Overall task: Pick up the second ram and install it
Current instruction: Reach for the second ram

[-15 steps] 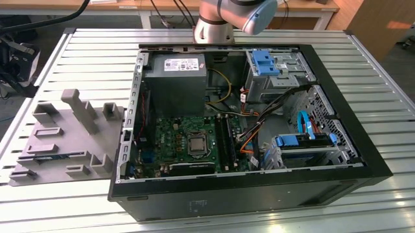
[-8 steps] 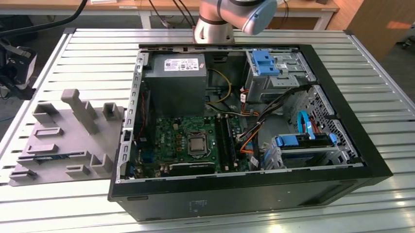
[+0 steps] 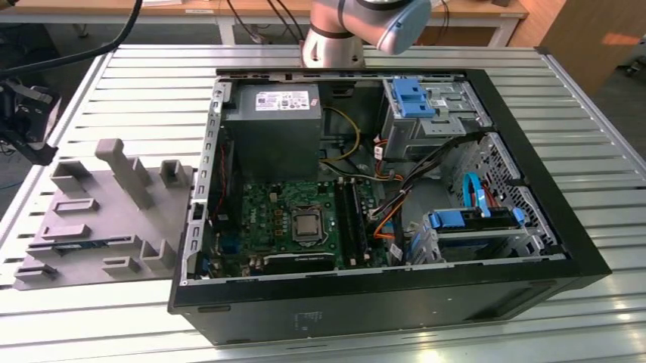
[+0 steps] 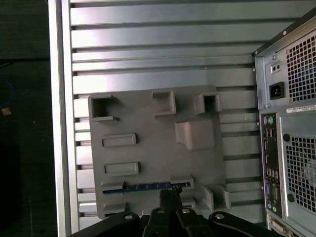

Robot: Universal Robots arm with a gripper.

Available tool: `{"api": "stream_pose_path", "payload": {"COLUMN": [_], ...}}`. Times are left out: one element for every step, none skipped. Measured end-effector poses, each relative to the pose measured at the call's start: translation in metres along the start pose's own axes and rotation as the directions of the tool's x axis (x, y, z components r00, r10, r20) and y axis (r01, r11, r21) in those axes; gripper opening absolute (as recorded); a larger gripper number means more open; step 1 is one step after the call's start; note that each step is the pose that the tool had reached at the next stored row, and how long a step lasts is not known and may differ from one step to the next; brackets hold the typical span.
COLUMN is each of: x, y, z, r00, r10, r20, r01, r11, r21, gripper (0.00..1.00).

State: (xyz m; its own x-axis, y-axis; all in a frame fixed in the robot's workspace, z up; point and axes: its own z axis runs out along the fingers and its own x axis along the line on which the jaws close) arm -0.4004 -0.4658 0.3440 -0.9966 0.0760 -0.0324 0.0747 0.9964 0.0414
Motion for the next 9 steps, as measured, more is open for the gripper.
{"api": "stream_pose_path", "payload": {"x": [0.0002,0.0005,0.0008,0.0011,0.0017,0.0024,0.0033,0.0044,0.0057], "y": [-0.0005,-0.0011,-0.0017,-0.0023,-0.0028,-0.0031,-0.0035,-0.0038,-0.0041], "z": [0.0014,0.0028,0.0041,0.0053,0.0065,0.0077,0.0089,0.0101,0.0113], "r00": [1.0,1.0,1.0,1.0,1.0,1.0,1.0,1.0,1.0], "r10": [0.0,0.0,0.0,0.0,0.0,0.0,0.0,0.0,0.0], "r20": [-0.0009,-0.0014,-0.0019,-0.0023,-0.0026,-0.0027,-0.0026,-0.0026,-0.0026], "r01": [0.0,0.0,0.0,0.0,0.0,0.0,0.0,0.0,0.0], "r11": [1.0,1.0,1.0,1.0,1.0,1.0,1.0,1.0,1.0], "r21": [0.0001,0.0001,0.0002,0.0003,0.0004,0.0004,0.0002,0.0002,0.0003], "gripper": [0.11,0.11,0.11,0.11,0.11,0.11,0.11,0.11,0.11]}}
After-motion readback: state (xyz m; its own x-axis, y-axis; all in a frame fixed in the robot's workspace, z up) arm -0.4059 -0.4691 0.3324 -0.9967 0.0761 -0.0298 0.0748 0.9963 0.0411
